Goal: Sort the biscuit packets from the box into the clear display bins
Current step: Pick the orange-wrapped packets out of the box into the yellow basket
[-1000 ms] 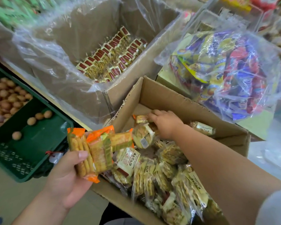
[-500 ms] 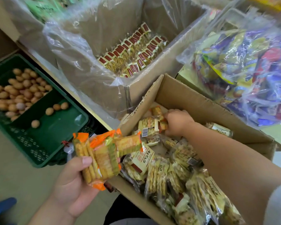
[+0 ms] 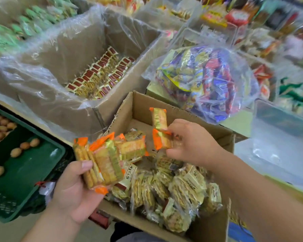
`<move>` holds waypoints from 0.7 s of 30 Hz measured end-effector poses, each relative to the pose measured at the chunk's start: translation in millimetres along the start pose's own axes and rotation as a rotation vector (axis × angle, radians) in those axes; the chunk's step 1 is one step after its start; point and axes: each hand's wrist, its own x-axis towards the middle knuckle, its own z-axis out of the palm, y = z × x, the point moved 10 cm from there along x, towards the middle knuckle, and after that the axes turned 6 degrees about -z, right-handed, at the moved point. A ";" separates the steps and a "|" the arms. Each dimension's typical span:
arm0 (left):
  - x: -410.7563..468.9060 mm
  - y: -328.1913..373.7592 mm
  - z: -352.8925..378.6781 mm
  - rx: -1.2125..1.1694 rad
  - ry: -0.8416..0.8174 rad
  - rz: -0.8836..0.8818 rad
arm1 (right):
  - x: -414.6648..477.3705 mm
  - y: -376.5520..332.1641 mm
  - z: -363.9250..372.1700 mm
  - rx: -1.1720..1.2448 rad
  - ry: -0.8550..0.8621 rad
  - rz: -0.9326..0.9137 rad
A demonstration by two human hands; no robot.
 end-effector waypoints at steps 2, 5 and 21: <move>7.4 -7.3 32.8 0.025 -0.089 0.001 | -46.4 4.1 -34.8 0.060 0.109 0.044; 18.8 -38.3 84.9 -0.037 -0.218 -0.110 | -125.6 21.5 -72.6 0.200 0.261 0.117; 23.7 -324.1 247.7 0.452 -0.228 -0.282 | -478.8 304.3 6.4 0.099 -0.192 0.751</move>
